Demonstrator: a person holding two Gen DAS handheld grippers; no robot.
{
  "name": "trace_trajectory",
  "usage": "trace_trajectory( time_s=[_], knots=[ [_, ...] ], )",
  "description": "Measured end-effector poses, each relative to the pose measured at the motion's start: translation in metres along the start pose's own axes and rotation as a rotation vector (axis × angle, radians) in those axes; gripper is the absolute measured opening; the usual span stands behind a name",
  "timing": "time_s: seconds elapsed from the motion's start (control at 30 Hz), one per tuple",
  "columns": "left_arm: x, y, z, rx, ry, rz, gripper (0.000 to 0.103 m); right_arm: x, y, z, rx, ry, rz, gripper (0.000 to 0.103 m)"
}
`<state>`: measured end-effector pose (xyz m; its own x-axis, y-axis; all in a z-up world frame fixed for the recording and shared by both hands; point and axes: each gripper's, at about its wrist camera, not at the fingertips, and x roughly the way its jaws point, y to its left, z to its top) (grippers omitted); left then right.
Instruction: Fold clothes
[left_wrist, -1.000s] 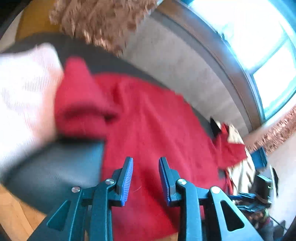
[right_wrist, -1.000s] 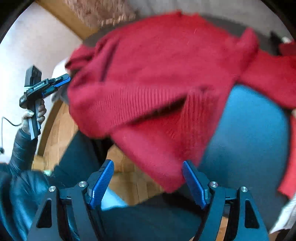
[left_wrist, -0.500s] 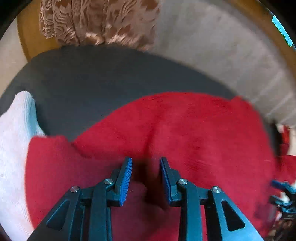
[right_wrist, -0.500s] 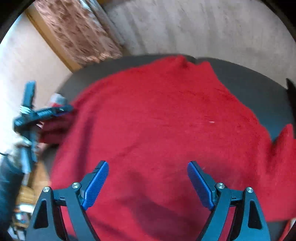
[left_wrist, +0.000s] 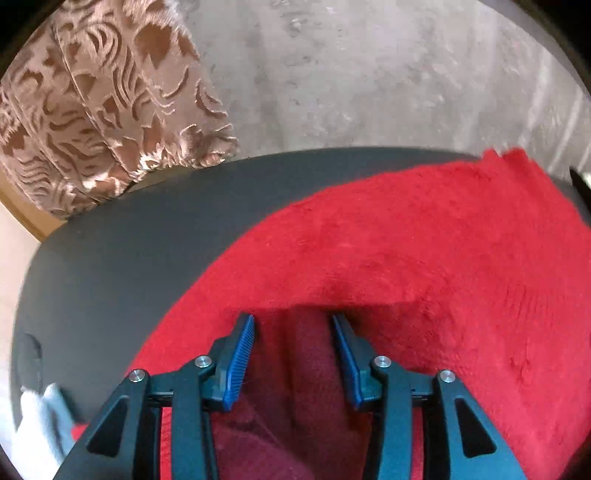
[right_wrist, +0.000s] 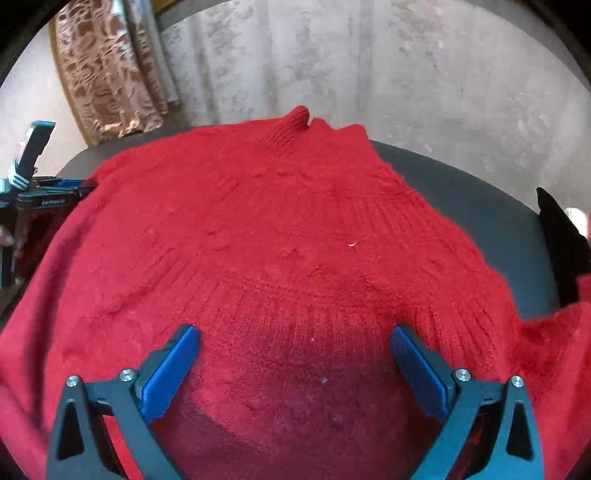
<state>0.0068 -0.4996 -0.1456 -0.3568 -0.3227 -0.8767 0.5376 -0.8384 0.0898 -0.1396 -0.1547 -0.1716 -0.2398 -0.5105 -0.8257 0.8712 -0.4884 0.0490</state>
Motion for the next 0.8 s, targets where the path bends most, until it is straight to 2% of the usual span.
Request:
trace_trajectory(
  time_s=[0.07, 0.1, 0.13, 0.17, 0.2, 0.23, 0.27, 0.37, 0.43, 0.53, 0.63, 0.77, 0.8],
  knots=[
    [0.002, 0.022, 0.009, -0.056, 0.012, -0.013, 0.046, 0.000, -0.002, -0.001, 0.003, -0.007, 0.000, 0.103],
    [0.003, 0.035, 0.012, -0.086, 0.015, -0.006, 0.052, -0.001, -0.002, -0.002, 0.001, -0.011, -0.001, 0.103],
    [0.002, 0.048, 0.013, -0.109, 0.012, 0.040, 0.055, -0.001, -0.002, -0.003, 0.000, -0.014, -0.003, 0.103],
    [0.001, 0.061, 0.014, -0.131, 0.009, 0.086, 0.053, -0.001, -0.002, -0.004, -0.001, -0.017, -0.005, 0.103],
    [0.000, 0.074, 0.015, -0.152, 0.006, 0.134, 0.046, -0.001, -0.002, -0.005, -0.001, -0.020, -0.006, 0.103],
    [-0.004, 0.087, 0.014, -0.181, -0.005, 0.172, 0.046, -0.002, -0.003, -0.006, -0.001, -0.022, -0.006, 0.103],
    [-0.013, 0.103, 0.012, -0.241, -0.025, 0.157, 0.046, -0.003, -0.003, -0.007, 0.000, -0.024, -0.007, 0.103],
    [-0.045, 0.120, -0.001, -0.355, -0.115, 0.131, 0.046, 0.001, -0.005, -0.003, -0.002, -0.028, -0.004, 0.103],
    [-0.062, 0.105, -0.014, -0.337, -0.162, 0.045, 0.047, 0.002, -0.007, -0.002, -0.002, -0.030, -0.005, 0.103],
    [-0.075, 0.053, -0.047, -0.200, -0.151, -0.069, 0.047, 0.003, -0.007, -0.003, -0.002, -0.032, -0.007, 0.103],
    [-0.081, 0.006, -0.087, -0.126, -0.112, -0.186, 0.047, 0.004, -0.005, -0.002, -0.005, -0.023, -0.015, 0.103],
    [-0.099, -0.030, -0.143, -0.084, -0.124, -0.229, 0.047, -0.010, 0.000, 0.003, -0.004, 0.037, 0.004, 0.103],
    [-0.105, -0.033, -0.155, -0.079, -0.133, -0.225, 0.047, -0.027, 0.006, -0.001, -0.021, 0.012, 0.021, 0.102]
  ],
)
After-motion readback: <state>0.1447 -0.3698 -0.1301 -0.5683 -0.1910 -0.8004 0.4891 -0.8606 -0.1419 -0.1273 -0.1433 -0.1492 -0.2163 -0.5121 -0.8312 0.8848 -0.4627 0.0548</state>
